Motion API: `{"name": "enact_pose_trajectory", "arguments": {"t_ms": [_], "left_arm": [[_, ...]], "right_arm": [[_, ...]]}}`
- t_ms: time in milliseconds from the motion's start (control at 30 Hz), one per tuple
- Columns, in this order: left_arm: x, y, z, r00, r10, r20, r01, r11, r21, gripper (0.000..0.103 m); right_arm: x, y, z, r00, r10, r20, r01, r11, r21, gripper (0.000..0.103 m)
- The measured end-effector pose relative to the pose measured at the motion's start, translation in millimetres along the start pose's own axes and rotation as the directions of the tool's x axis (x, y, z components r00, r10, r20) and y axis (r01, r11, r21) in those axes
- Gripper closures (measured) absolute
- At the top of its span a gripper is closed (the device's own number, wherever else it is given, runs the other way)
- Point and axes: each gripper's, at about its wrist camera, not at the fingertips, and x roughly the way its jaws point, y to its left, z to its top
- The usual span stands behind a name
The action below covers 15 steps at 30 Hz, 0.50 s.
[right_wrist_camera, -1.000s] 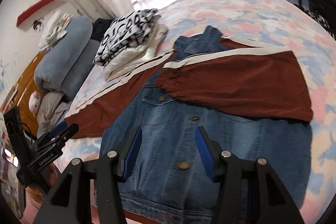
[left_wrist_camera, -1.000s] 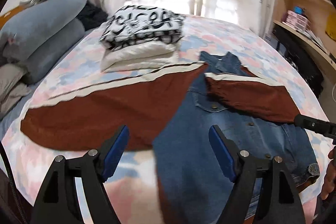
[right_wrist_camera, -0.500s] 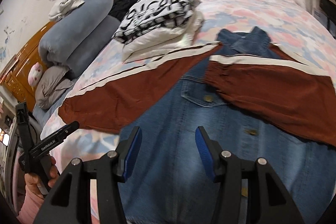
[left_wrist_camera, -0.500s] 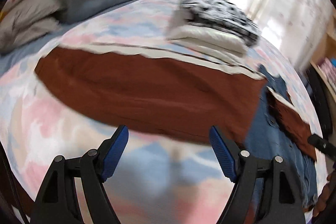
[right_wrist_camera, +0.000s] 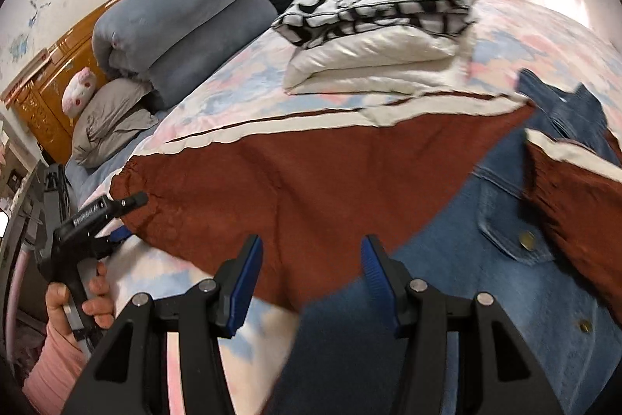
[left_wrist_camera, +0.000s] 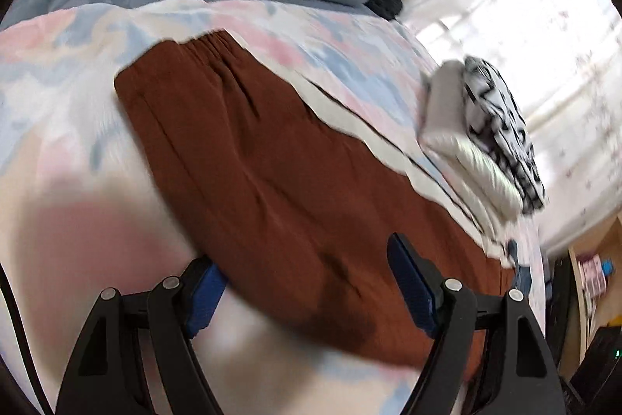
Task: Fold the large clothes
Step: 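Reach the left gripper to the other brown sleeve cuff and grasp it, then lift the brown sleeve with the left gripper, fold it across the denim jacket, release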
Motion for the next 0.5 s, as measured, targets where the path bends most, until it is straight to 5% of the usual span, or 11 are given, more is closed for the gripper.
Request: {"name": "enact_pose_trajectory", "arguments": {"t_ms": [167, 267, 367, 400, 500], "left_arm": [[20.2, 11.1, 18.5, 1.000, -0.003, -0.004, 0.003, 0.999, -0.046, 0.026], [24.3, 9.3, 21.4, 0.999, 0.031, 0.013, -0.030, 0.999, -0.040, 0.037], [25.4, 13.6, 22.6, 0.995, 0.100, 0.026, -0.099, 0.994, -0.050, 0.070], [25.4, 16.2, 23.5, 0.994, 0.108, 0.029, -0.106, 0.992, -0.064, 0.088], [21.3, 24.2, 27.2, 0.997, 0.079, 0.023, -0.076, 0.992, -0.099, 0.099]], "right_arm": [[22.4, 21.0, 5.9, 1.000, 0.026, -0.016, -0.027, 0.997, -0.069, 0.056], [36.2, 30.8, 5.8, 0.999, 0.032, -0.039, -0.036, 0.995, -0.090, 0.062], [55.4, 34.5, 0.5, 0.995, 0.031, -0.099, -0.040, 0.994, -0.097, 0.063], [64.3, 34.5, -2.9, 0.991, 0.028, -0.131, -0.041, 0.994, -0.099, 0.063], [83.4, 31.2, -9.7, 0.981, 0.010, -0.192, -0.028, 0.995, -0.092, 0.063]]}}
